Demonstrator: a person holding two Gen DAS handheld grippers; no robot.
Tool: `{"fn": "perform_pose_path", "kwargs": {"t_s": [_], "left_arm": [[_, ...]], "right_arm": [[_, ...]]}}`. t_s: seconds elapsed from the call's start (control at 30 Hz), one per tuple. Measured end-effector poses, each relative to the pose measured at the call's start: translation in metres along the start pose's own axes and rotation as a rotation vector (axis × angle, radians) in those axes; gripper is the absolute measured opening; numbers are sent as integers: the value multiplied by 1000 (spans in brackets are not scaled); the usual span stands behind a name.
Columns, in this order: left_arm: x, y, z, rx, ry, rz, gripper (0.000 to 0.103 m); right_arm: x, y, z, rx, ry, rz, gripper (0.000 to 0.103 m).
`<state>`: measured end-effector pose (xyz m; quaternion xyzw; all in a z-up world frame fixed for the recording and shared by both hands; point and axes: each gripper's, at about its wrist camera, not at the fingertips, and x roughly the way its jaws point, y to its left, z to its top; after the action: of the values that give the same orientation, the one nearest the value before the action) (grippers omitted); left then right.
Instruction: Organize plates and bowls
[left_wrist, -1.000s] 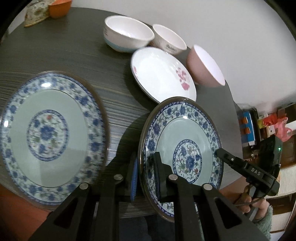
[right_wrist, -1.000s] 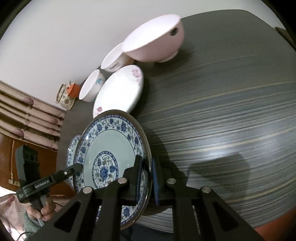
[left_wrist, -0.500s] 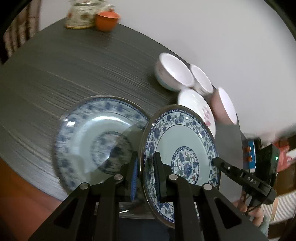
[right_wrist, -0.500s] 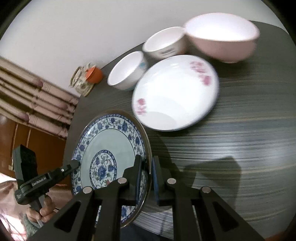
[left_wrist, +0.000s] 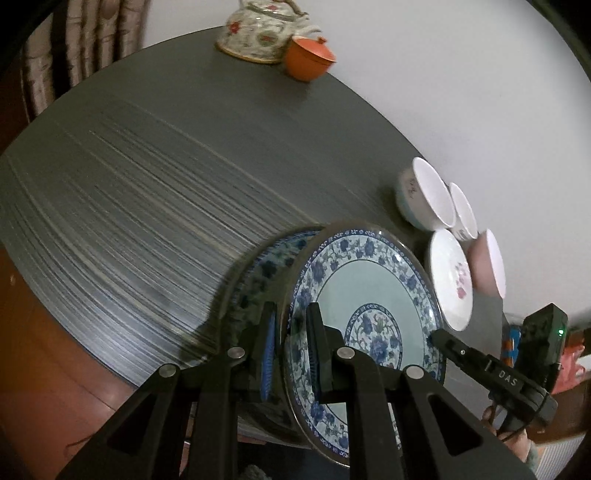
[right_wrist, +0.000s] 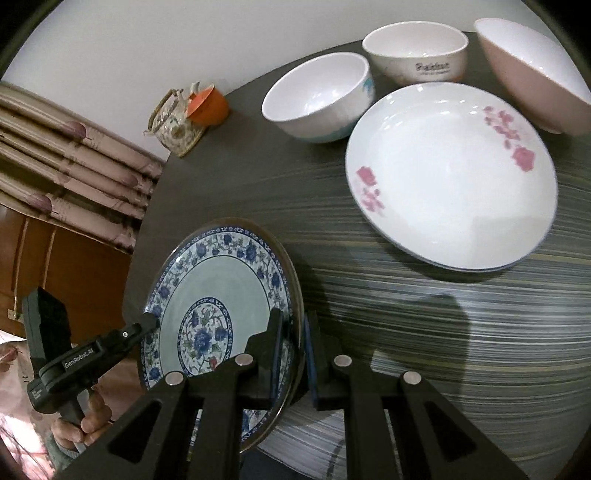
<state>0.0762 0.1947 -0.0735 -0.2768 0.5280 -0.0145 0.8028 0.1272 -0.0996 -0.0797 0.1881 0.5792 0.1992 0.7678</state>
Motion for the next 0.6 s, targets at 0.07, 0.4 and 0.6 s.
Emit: {"fn": "perform_pose_path", "kwargs": {"t_s": [0.07, 0.4, 0.6], "left_arm": [[1, 6, 2, -12, -1, 9, 12], [14, 16, 7, -37, 8, 36, 12], [19, 19, 7, -37, 20, 73, 13]], "right_arm": [[7, 3, 0, 1, 10, -1, 12], [24, 10, -1, 5, 28, -10, 12], [27, 17, -4, -18, 35, -30, 15]]}}
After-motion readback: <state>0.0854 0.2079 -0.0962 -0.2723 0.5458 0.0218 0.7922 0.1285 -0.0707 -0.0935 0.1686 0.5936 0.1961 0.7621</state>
